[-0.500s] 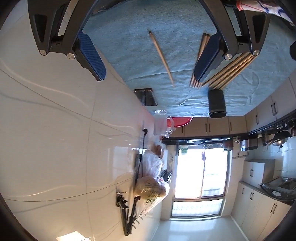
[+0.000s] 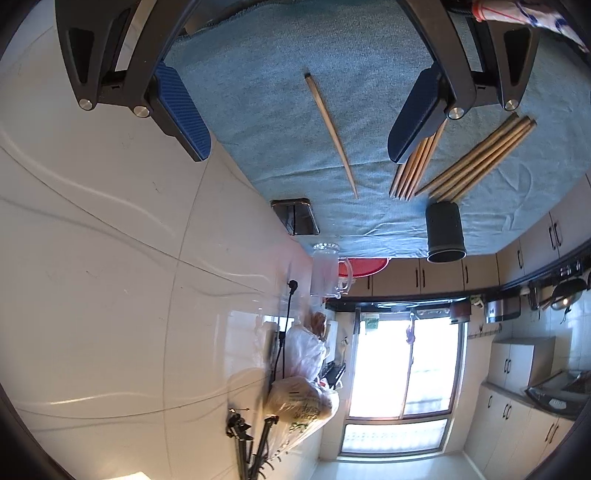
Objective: Organize utensils
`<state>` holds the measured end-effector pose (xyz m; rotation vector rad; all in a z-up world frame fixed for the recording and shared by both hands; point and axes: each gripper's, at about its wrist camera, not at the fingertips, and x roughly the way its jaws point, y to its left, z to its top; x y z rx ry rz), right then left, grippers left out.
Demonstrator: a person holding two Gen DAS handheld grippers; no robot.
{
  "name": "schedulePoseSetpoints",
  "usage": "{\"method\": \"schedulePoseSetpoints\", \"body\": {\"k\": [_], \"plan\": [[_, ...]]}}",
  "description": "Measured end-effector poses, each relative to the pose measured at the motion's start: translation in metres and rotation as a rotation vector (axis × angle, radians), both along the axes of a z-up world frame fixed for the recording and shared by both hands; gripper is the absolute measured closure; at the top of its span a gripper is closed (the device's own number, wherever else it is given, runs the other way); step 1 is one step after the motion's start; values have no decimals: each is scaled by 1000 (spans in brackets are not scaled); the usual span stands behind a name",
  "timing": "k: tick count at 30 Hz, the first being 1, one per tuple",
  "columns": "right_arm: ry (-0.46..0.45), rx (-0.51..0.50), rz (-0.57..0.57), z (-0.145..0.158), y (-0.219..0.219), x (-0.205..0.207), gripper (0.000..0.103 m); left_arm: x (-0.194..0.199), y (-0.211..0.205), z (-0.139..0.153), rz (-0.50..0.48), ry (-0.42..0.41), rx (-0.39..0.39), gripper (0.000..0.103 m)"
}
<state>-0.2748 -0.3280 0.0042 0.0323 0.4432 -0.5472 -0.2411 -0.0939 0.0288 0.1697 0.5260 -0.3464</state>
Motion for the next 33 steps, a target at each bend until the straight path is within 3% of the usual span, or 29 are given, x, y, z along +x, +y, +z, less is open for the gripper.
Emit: {"method": "schedulePoseSetpoints", "body": {"k": [6, 17, 26, 33], "plan": [[82, -15, 18, -4, -7, 16, 5, 14, -11, -2, -2, 13, 26, 0], [71, 80, 18, -10, -26, 25, 5, 36, -16, -10, -23, 72, 15, 0], [83, 64, 47, -12, -30, 37, 5, 48, -16, -19, 27, 118, 39, 0], [113, 91, 82, -17, -36, 45, 5, 54, -7, -14, 58, 86, 66, 0]]}}
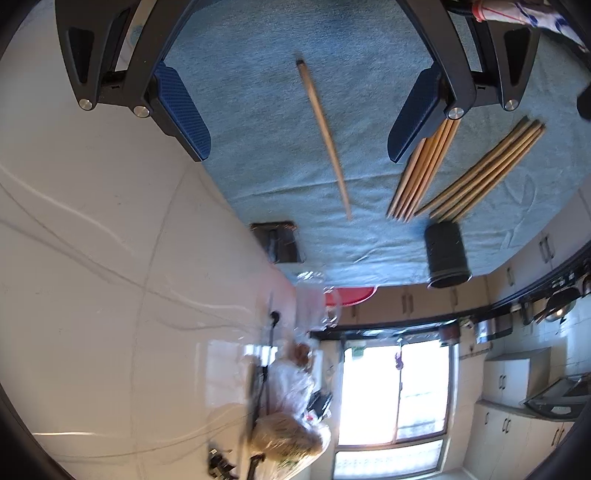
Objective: Organize utensils
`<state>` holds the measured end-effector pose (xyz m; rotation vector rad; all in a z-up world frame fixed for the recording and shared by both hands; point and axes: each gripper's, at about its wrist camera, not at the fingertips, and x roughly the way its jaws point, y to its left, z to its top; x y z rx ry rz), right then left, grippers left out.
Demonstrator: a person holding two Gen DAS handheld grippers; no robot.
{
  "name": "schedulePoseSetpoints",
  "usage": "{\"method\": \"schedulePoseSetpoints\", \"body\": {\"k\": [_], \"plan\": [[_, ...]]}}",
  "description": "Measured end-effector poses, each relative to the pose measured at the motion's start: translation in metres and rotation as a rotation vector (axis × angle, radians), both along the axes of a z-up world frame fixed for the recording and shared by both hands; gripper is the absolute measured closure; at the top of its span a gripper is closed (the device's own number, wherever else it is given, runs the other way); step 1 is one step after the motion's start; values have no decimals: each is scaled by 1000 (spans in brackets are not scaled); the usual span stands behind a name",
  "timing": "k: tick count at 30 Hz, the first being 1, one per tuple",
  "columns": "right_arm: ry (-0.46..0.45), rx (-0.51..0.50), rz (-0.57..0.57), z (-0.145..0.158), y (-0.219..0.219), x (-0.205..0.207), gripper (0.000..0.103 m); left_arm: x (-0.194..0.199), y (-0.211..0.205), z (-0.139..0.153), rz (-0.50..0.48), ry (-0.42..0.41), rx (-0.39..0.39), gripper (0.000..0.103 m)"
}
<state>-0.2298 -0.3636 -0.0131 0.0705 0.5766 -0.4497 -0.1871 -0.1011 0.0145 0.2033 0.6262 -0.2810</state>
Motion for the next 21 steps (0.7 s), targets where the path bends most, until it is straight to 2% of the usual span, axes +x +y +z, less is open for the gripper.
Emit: {"method": "schedulePoseSetpoints", "body": {"k": [3, 7, 9, 13, 15, 17, 18, 20, 21], "plan": [[2, 42, 43, 2, -9, 4, 5, 11, 12, 17, 27, -51, 25, 0], [12, 125, 77, 8, -30, 13, 6, 40, 30, 41, 36, -58, -8, 0], [40, 170, 90, 9, -45, 24, 10, 62, 36, 48, 32, -30, -29, 0], [135, 248, 125, 2, -63, 53, 26, 119, 34, 44, -1, 75, -28, 0], [176, 279, 156, -3, -66, 69, 27, 147, 29, 34, -14, 133, -35, 6], [213, 289, 189, -10, -66, 85, 30, 172, 21, 19, -30, 199, -36, 22], [239, 286, 209, -16, -64, 95, 32, 188, 13, 8, -46, 248, -32, 26], [276, 299, 235, -21, -62, 107, 36, 204, 3, -9, -61, 306, -33, 41], [308, 309, 262, -28, -59, 118, 38, 210, -3, -16, -73, 325, -33, 41]]}}
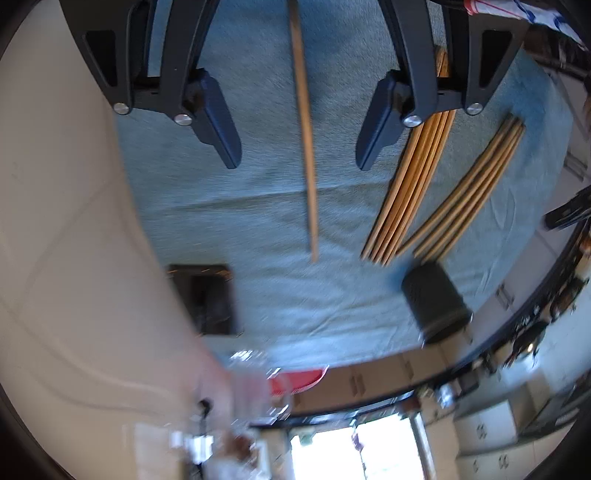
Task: Organize utensils
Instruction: 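Lower the left gripper onto a single wooden chopstick and close it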
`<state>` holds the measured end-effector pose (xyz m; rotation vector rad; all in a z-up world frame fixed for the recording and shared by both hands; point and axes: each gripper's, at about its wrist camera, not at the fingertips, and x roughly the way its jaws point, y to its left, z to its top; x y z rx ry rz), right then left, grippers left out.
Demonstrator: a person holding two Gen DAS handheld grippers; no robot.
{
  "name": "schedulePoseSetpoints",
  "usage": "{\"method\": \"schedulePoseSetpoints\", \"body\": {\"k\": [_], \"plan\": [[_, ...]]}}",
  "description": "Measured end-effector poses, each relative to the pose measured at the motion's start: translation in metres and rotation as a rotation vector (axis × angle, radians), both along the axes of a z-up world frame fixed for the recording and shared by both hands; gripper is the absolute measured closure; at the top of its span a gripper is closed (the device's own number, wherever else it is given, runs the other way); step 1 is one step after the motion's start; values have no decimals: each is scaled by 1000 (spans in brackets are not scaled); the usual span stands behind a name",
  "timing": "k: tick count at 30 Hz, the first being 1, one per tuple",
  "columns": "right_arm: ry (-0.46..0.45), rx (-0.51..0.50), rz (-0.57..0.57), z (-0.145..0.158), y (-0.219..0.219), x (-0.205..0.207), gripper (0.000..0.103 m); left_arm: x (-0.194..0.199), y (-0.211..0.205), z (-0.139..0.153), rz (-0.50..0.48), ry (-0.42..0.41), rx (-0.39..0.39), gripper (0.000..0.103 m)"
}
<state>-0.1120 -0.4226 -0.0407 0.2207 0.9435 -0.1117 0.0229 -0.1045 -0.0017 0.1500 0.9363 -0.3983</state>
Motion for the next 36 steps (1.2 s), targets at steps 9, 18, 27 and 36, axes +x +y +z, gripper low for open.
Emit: {"method": "schedulePoseSetpoints", "body": {"k": [9, 18, 27, 36], "plan": [[160, -48, 55, -25, 6, 45, 46, 32, -55, -54, -137, 103, 109, 46], [253, -119, 97, -37, 8, 61, 61, 47, -56, -66, -173, 154, 155, 81], [359, -114, 164, -36, 10, 79, 75, 51, -58, -64, -214, 174, 234, 87], [534, -105, 236, -36, 9, 117, 75, 63, -63, -62, -262, 259, 262, 87]]}}
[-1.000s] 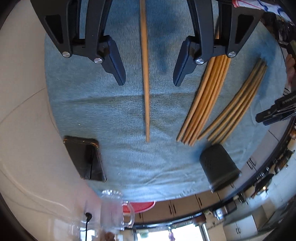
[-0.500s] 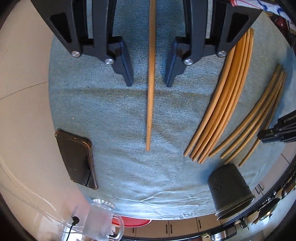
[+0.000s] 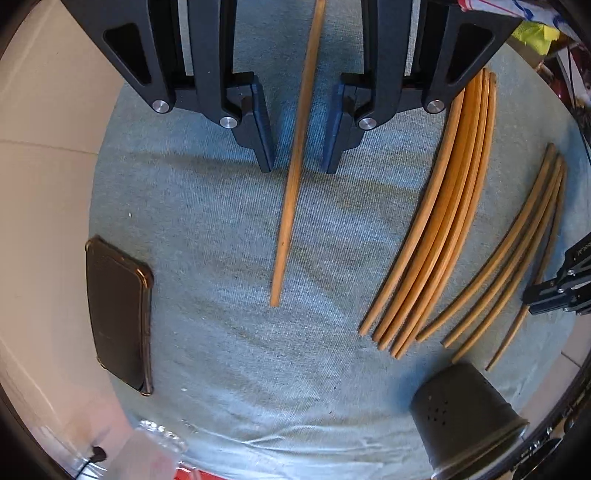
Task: Organize utensils
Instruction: 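Lower the left gripper onto a single wooden chopstick and close it, then lift the chopstick with the left gripper and drop it into the black cup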
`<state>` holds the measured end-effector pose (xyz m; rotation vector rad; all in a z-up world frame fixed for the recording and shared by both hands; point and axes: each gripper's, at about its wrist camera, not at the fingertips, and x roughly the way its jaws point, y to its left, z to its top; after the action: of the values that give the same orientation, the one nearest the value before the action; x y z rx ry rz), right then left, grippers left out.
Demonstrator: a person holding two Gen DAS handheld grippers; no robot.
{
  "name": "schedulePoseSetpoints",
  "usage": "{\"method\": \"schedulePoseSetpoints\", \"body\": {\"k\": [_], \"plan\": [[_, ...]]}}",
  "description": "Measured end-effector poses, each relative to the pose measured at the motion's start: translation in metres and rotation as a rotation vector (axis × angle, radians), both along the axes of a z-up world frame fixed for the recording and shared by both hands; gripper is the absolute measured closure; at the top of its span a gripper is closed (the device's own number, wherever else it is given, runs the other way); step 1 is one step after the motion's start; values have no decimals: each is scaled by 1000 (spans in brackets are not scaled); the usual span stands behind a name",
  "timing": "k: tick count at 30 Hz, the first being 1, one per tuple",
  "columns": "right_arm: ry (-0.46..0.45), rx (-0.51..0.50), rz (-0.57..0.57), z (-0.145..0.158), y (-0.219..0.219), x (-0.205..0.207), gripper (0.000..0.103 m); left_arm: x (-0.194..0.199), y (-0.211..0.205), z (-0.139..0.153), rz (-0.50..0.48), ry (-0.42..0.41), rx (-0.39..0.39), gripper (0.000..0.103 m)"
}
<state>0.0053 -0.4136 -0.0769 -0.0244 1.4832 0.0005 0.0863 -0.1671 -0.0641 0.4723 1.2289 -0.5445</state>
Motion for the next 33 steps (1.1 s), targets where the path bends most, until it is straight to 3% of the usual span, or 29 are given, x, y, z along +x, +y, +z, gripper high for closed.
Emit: {"method": "schedulePoseSetpoints", "body": {"k": [9, 12, 14, 18, 22, 30, 33], "plan": [[90, 48, 24, -2, -12, 30, 76, 10, -1, -2, -31, 53, 18, 87], [86, 25, 71, -1, 0, 34, 91, 14, -5, -3, -39, 59, 37, 87], [69, 0, 96, 0, 10, 30, 96, 12, -5, -3, -29, 47, 29, 94], [7, -6, 99, 4, 13, 24, 96, 10, 3, -1, 20, 24, -6, 96], [-76, 44, 65, 15, 5, 8, 96, -4, 24, 12, 65, -14, -90, 96], [-284, 146, 11, 65, -2, -33, 96, -51, 70, 66, 136, -189, -238, 96], [-367, 177, -1, 70, 13, -49, 96, -78, 74, 90, 132, -275, -281, 96]]}}
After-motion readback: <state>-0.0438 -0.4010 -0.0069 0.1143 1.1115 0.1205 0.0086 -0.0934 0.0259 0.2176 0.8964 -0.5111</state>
